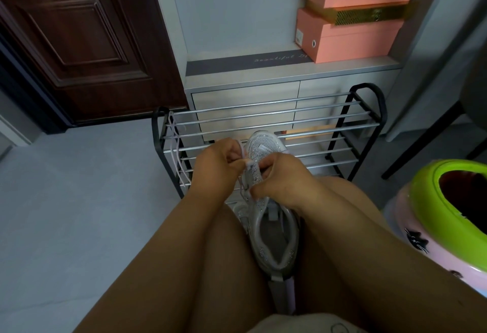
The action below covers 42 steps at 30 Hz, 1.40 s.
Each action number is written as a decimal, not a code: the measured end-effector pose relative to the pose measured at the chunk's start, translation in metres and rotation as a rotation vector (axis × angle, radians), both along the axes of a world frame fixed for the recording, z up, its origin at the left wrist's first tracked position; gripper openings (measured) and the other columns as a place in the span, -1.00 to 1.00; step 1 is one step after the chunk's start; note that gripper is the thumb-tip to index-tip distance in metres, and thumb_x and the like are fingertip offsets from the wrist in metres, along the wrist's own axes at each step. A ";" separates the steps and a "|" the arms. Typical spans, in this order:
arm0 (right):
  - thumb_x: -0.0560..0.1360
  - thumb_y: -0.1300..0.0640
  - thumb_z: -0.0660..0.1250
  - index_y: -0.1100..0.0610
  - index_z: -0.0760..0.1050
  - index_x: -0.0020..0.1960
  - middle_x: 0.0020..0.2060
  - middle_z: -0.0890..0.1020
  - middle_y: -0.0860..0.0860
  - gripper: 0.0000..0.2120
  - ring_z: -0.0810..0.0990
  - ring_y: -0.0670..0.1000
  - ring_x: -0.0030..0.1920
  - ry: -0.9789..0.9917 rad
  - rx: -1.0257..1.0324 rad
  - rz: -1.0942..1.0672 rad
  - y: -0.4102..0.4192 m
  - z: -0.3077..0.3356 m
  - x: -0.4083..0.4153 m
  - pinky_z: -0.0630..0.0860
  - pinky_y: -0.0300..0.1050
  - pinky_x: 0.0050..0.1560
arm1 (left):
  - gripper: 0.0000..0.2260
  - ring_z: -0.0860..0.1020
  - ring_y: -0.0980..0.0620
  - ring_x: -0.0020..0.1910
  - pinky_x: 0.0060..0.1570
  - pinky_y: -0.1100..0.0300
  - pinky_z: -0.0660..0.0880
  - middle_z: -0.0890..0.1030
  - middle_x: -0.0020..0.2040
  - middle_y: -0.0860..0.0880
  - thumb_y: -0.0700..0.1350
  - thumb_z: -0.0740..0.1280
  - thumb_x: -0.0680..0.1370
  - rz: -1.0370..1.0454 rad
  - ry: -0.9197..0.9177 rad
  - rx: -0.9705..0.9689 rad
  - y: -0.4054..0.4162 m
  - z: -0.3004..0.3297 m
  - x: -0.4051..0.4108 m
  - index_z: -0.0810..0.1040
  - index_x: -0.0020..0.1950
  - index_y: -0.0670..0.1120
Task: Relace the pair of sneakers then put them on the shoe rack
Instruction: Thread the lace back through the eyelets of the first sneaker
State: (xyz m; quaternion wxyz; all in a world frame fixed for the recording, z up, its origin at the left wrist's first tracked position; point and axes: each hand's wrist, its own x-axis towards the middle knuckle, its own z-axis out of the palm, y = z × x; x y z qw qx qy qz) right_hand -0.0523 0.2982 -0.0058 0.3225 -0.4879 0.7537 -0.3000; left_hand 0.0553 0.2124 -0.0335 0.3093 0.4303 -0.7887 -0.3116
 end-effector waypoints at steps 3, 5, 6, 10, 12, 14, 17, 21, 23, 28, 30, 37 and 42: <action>0.22 0.22 0.55 0.04 0.47 -0.32 -0.41 0.53 -0.02 -0.75 0.51 -0.01 -0.31 -0.051 0.003 0.006 0.001 0.003 -0.001 0.42 -0.17 -0.24 | -0.85 0.60 0.03 -0.38 -0.28 0.18 0.58 0.62 -0.36 -0.05 -0.19 0.48 0.42 0.004 0.055 0.075 0.000 -0.002 -0.001 0.57 -0.31 -0.19; 0.23 0.26 0.54 0.02 0.46 -0.35 -0.42 0.52 -0.04 -0.72 0.50 -0.03 -0.32 -0.102 0.005 0.010 0.003 0.006 -0.002 0.42 -0.19 -0.24 | -0.79 0.58 0.08 -0.44 -0.29 0.15 0.59 0.59 -0.42 -0.03 -0.21 0.47 0.43 0.005 0.079 0.137 0.001 -0.002 -0.001 0.55 -0.38 -0.14; 0.24 0.27 0.54 0.02 0.47 -0.35 -0.41 0.54 -0.03 -0.73 0.50 -0.04 -0.32 -0.117 0.007 0.020 0.003 0.007 -0.002 0.42 -0.19 -0.25 | -0.77 0.57 0.07 -0.44 -0.27 0.10 0.61 0.58 -0.43 -0.02 -0.20 0.46 0.44 0.018 0.088 0.174 0.001 -0.002 -0.001 0.54 -0.40 -0.12; 0.24 0.30 0.54 0.03 0.48 -0.32 -0.40 0.54 -0.04 -0.73 0.51 -0.05 -0.34 -0.151 0.020 0.036 0.004 0.010 -0.002 0.40 -0.26 -0.30 | -0.77 0.64 -0.07 -0.34 -0.20 0.02 0.61 0.63 -0.40 -0.09 -0.05 0.45 0.45 0.064 0.014 0.191 0.007 0.005 -0.004 0.61 -0.35 -0.14; 0.23 0.32 0.53 0.03 0.49 -0.32 -0.43 0.53 -0.05 -0.72 0.50 -0.07 -0.37 -0.181 0.027 0.033 0.004 0.010 -0.004 0.39 -0.25 -0.32 | -0.77 0.62 0.04 -0.37 -0.25 0.15 0.56 0.62 -0.44 -0.02 -0.01 0.48 0.41 0.055 -0.045 0.201 0.009 0.012 -0.005 0.61 -0.37 -0.10; 0.21 0.35 0.53 0.08 0.52 -0.32 -0.45 0.51 -0.04 -0.75 0.49 -0.05 -0.38 -0.226 0.031 0.024 0.005 0.009 -0.005 0.41 -0.22 -0.27 | -0.77 0.55 0.24 -0.47 -0.37 0.34 0.49 0.56 -0.53 0.12 -0.08 0.51 0.39 0.006 -0.087 0.263 0.011 0.023 -0.005 0.55 -0.44 0.02; 0.19 0.38 0.52 0.19 0.58 -0.22 -0.41 0.54 0.02 -0.77 0.53 0.00 -0.29 -0.264 0.034 0.030 0.005 0.009 -0.007 0.48 -0.08 -0.13 | -0.80 0.51 0.16 -0.43 -0.42 0.31 0.44 0.54 -0.47 0.08 -0.16 0.49 0.35 -0.020 -0.229 0.303 0.010 0.033 -0.008 0.53 -0.43 0.00; 0.21 0.39 0.51 0.05 0.57 -0.30 -0.37 0.61 0.00 -0.73 0.59 0.00 -0.23 -0.278 0.036 0.081 0.004 0.009 -0.007 0.53 -0.08 0.01 | -0.90 0.46 0.12 -0.45 -0.49 0.31 0.33 0.50 -0.45 0.00 -0.18 0.45 0.34 -0.012 -0.347 0.297 0.009 0.038 -0.010 0.56 -0.34 -0.12; 0.22 0.34 0.52 0.04 0.60 -0.25 -0.29 0.67 0.06 -0.76 0.65 0.06 -0.14 -0.270 0.056 0.103 0.004 0.008 -0.008 0.57 -0.04 0.08 | -0.91 0.48 0.05 -0.44 -0.45 0.25 0.37 0.52 -0.43 -0.06 -0.19 0.46 0.32 0.003 -0.369 0.267 0.008 0.035 -0.010 0.62 -0.27 -0.21; 0.31 0.31 0.39 0.07 0.66 -0.08 -0.40 0.59 0.00 -0.76 0.51 -0.09 -0.40 -0.251 0.045 0.032 0.005 0.011 -0.011 0.39 -0.29 -0.41 | -0.85 0.55 -0.07 -0.34 -0.31 0.10 0.50 0.64 -0.25 -0.26 -0.21 0.44 0.35 0.021 -0.338 0.254 0.003 0.030 -0.005 0.66 -0.17 -0.30; 0.33 0.32 0.37 0.07 0.67 -0.06 -0.43 0.57 -0.04 -0.75 0.50 -0.14 -0.44 -0.204 0.017 0.003 0.004 0.007 -0.013 0.40 -0.32 -0.43 | -0.85 0.52 -0.05 -0.37 -0.31 0.11 0.47 0.63 -0.25 -0.30 -0.24 0.43 0.37 0.024 -0.309 0.272 0.002 0.029 -0.004 0.64 -0.18 -0.34; 0.35 0.10 0.48 -0.08 0.67 -0.09 -0.22 0.66 -0.13 -0.84 0.61 -0.09 -0.14 0.150 -0.086 -0.075 -0.005 -0.013 -0.012 0.51 -0.24 -0.05 | -0.90 0.51 0.17 -0.59 -0.54 0.38 0.46 0.53 -0.38 -0.16 -0.46 0.34 0.41 -0.013 -0.138 0.509 0.004 0.037 0.001 0.56 -0.28 -0.32; 0.42 -0.03 0.40 -0.11 0.64 -0.09 -0.11 0.67 -0.08 -0.91 0.61 -0.01 -0.04 0.381 -0.018 -0.045 -0.011 -0.009 -0.010 0.54 -0.15 0.00 | -0.85 0.52 0.20 -0.60 -0.54 0.40 0.46 0.53 -0.34 -0.12 -0.46 0.31 0.46 -0.033 -0.079 0.630 0.004 0.043 0.001 0.54 -0.27 -0.28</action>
